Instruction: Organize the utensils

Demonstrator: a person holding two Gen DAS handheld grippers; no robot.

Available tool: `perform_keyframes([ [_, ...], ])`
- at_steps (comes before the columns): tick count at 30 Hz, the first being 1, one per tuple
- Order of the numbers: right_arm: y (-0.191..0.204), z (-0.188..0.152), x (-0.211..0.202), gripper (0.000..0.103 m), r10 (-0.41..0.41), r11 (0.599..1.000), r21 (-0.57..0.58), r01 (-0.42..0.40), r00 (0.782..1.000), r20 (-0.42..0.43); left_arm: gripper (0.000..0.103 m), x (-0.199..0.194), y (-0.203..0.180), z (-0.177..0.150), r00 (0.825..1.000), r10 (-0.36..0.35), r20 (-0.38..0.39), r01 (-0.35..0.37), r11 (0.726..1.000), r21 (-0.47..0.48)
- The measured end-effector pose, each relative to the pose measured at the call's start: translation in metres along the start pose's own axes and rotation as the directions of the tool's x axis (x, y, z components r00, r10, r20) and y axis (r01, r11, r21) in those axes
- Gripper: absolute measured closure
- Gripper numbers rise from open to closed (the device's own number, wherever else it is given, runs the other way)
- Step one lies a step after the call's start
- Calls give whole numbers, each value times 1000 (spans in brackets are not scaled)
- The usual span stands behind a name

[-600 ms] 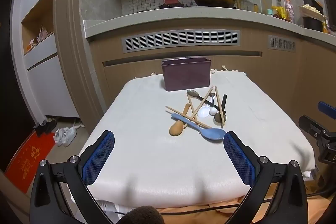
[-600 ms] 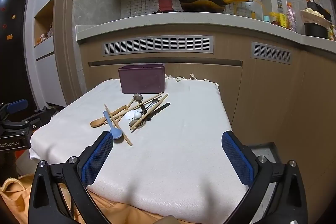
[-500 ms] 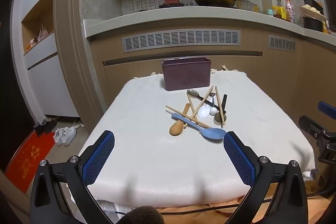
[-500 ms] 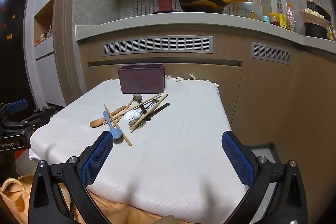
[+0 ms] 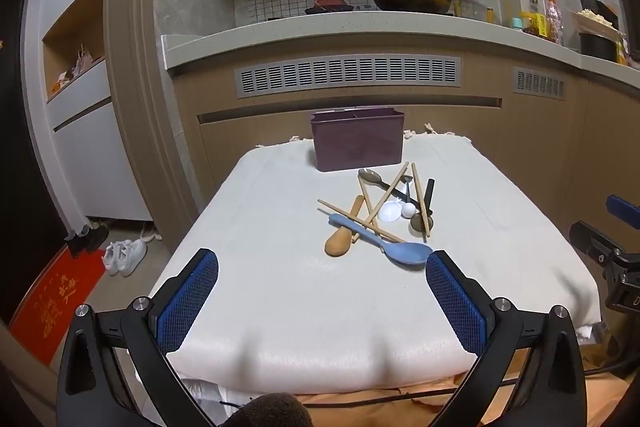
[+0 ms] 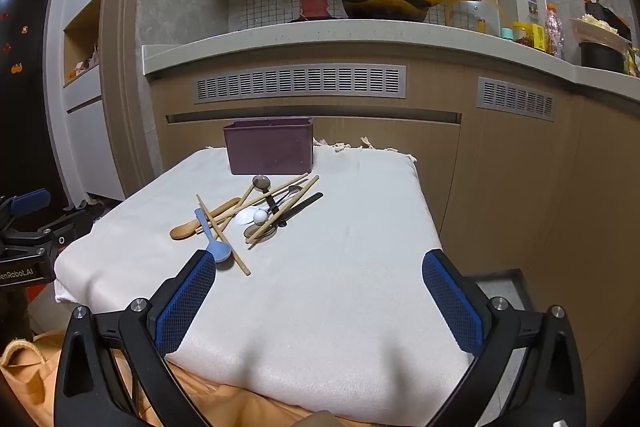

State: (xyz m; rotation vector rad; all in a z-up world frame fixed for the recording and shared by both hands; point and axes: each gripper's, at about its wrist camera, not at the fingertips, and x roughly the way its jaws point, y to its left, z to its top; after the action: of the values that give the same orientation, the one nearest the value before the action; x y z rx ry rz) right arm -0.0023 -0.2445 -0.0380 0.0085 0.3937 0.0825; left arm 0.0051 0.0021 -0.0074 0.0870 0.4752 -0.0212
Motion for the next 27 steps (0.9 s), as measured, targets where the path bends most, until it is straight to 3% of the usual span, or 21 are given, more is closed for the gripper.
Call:
perform_keyframes([
  [27, -1, -2, 4, 0, 12, 1000, -1, -12, 1000, -14, 0, -1, -4, -1, 1000, -18, -25, 18, 1000, 16],
])
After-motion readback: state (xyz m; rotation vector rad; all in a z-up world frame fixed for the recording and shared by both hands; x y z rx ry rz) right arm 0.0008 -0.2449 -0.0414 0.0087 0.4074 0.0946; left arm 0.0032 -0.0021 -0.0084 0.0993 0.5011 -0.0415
